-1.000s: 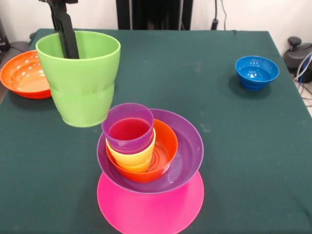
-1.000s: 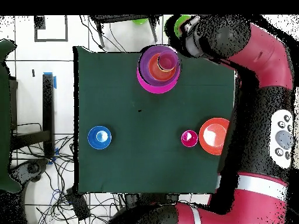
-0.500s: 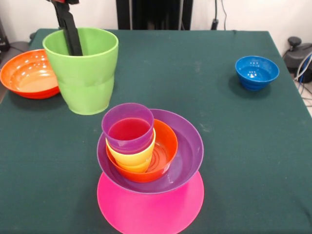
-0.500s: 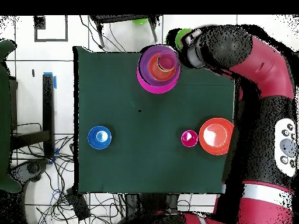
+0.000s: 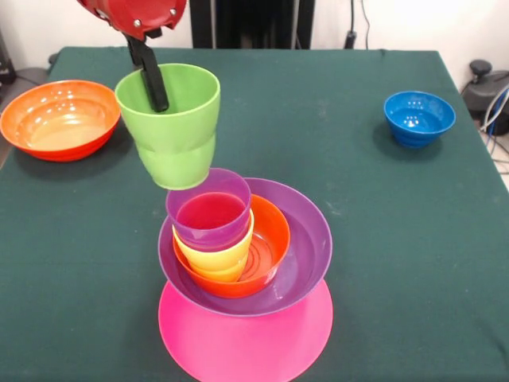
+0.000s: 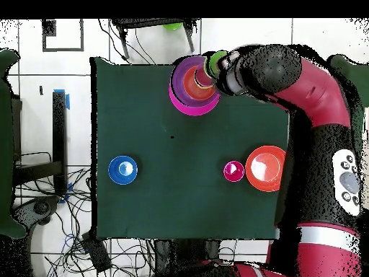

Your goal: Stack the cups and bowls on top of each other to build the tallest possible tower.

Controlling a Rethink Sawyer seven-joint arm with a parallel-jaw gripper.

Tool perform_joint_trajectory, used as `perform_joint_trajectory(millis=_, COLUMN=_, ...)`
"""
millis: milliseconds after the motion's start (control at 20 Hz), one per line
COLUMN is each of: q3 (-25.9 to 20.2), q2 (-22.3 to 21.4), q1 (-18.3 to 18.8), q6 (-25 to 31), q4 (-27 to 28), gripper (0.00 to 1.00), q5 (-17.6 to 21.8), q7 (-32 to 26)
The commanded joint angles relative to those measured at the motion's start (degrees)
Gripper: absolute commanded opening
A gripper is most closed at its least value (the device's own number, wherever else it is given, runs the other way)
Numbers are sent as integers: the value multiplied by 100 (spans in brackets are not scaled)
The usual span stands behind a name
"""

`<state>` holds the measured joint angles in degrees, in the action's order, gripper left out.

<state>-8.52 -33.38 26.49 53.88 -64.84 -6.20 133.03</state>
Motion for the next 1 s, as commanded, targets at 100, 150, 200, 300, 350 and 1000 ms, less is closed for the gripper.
perform_joint_trajectory(millis=100, q3=-665, q2=140, q1=29, q6=-270, q4=-596, gripper=0, q5=357, q7=-1206)
perform_joint_trajectory(millis=150, q3=-670, q2=143, q1=31, q6=-277, q4=-587, gripper=0, q5=373, q7=-1197)
perform_joint_trajectory(millis=200, q3=-675, q2=146, q1=34, q6=-285, q4=-579, gripper=0, q5=389, q7=-1189)
perform_joint_trajectory(millis=300, q3=-679, q2=148, q1=38, q6=-305, q4=-566, gripper=0, q5=418, q7=-1173)
perform_joint_trajectory(millis=350, q3=-678, q2=147, q1=38, q6=-317, q4=-562, gripper=0, q5=431, q7=-1165)
perform_joint_trajectory(millis=1000, q3=-811, q2=193, q1=76, q6=-452, q4=-564, gripper=0, q5=492, q7=-1037)
